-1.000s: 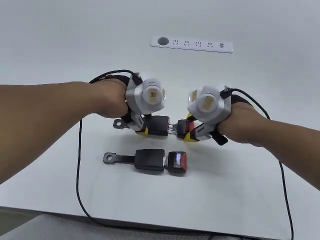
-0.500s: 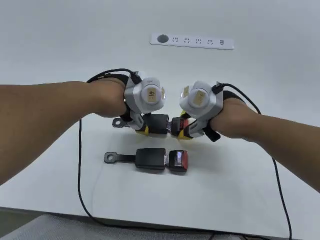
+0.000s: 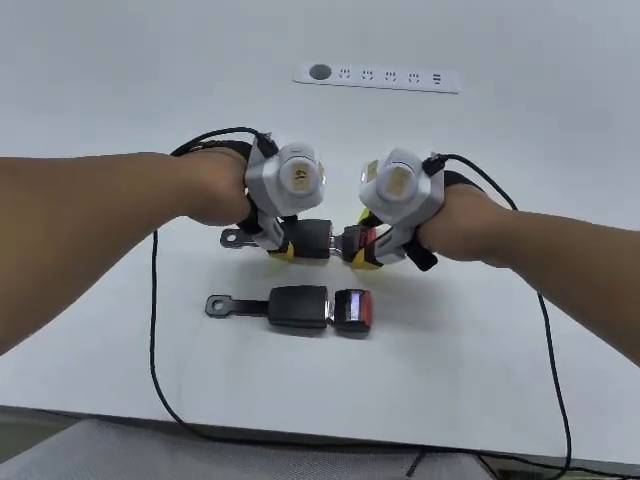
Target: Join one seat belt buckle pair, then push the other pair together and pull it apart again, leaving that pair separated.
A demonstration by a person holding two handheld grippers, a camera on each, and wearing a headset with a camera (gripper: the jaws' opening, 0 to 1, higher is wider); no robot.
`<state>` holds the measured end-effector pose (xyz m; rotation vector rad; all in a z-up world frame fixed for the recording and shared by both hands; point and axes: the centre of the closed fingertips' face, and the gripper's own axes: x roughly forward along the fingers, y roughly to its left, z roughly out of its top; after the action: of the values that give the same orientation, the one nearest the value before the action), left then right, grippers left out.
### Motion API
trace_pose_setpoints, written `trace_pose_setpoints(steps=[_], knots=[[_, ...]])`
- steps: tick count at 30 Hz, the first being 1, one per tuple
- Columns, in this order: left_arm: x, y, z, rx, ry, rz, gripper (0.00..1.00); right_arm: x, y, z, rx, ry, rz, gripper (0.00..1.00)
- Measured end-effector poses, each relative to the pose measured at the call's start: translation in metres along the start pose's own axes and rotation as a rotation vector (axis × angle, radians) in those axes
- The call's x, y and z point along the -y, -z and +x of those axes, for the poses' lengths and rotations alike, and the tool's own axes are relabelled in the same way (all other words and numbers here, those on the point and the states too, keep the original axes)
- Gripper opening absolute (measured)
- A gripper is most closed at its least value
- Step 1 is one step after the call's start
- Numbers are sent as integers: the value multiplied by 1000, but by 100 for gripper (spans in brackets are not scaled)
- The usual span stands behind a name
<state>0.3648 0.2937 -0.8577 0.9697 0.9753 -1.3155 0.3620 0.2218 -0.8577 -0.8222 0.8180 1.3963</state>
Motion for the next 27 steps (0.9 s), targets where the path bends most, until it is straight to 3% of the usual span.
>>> trace_pose_setpoints(steps=[9, 13, 21, 27], knots=[[0, 0, 1, 3, -2, -2, 32, -3, 7, -5, 16, 2, 1, 37], [1, 0, 0, 4, 0, -1, 32, -4, 19, -12, -9, 4, 2, 37], [1, -1, 0, -12, -2, -2, 32, -9, 54, -31, 29, 42, 56, 37], [1, 0, 1, -10, -5, -11, 32, -9, 88, -50, 16, 65, 87, 37]])
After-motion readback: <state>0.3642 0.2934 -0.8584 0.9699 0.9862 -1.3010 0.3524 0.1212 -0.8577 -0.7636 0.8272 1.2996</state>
